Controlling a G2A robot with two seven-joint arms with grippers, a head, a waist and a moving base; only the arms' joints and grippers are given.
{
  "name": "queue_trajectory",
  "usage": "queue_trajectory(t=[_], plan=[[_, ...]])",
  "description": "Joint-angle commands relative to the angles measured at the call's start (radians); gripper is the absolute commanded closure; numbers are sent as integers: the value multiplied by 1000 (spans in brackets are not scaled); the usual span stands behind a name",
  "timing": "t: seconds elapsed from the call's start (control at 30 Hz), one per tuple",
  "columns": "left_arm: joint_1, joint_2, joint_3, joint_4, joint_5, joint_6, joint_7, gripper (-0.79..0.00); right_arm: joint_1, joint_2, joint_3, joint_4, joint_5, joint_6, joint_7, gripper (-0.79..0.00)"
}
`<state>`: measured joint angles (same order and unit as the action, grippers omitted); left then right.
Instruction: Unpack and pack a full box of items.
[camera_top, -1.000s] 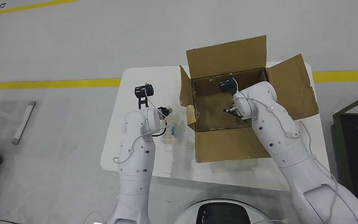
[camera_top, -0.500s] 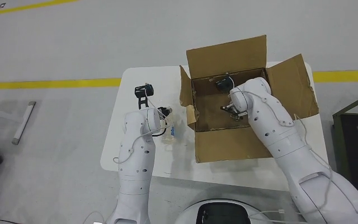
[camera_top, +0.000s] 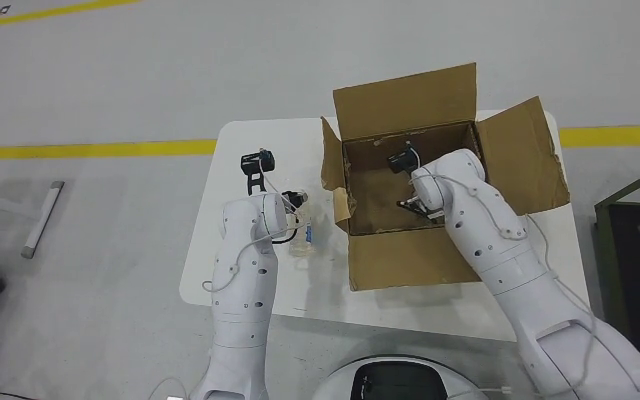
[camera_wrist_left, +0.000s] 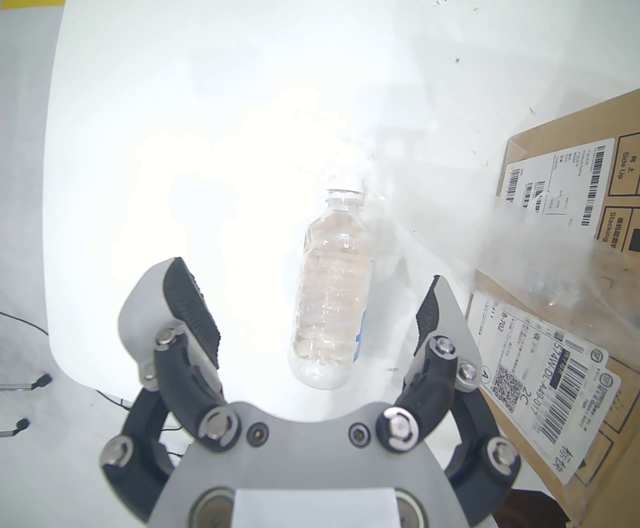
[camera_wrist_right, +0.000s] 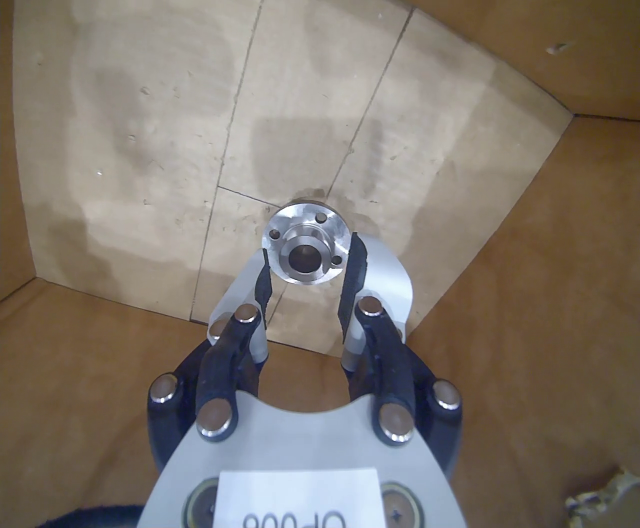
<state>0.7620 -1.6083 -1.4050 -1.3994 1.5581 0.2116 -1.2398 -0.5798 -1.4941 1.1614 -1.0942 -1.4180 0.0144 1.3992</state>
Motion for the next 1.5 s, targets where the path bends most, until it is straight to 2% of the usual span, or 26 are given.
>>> queue_trajectory(t=[0.0,0.5,1.0,1.47], plan=[[0,0,0,0,0,0,0,-785,5,0,-2,12,-8,2,-4,-360],[0,0,0,0,0,0,0,-785,37,-14,-36,106,7,5,-37,-323],[0,0,0,0,0,0,0,-785,59,-25,-59,147,13,12,-48,-320],[0,0,0,0,0,0,0,-785,62,-23,-48,139,12,7,-42,-274]])
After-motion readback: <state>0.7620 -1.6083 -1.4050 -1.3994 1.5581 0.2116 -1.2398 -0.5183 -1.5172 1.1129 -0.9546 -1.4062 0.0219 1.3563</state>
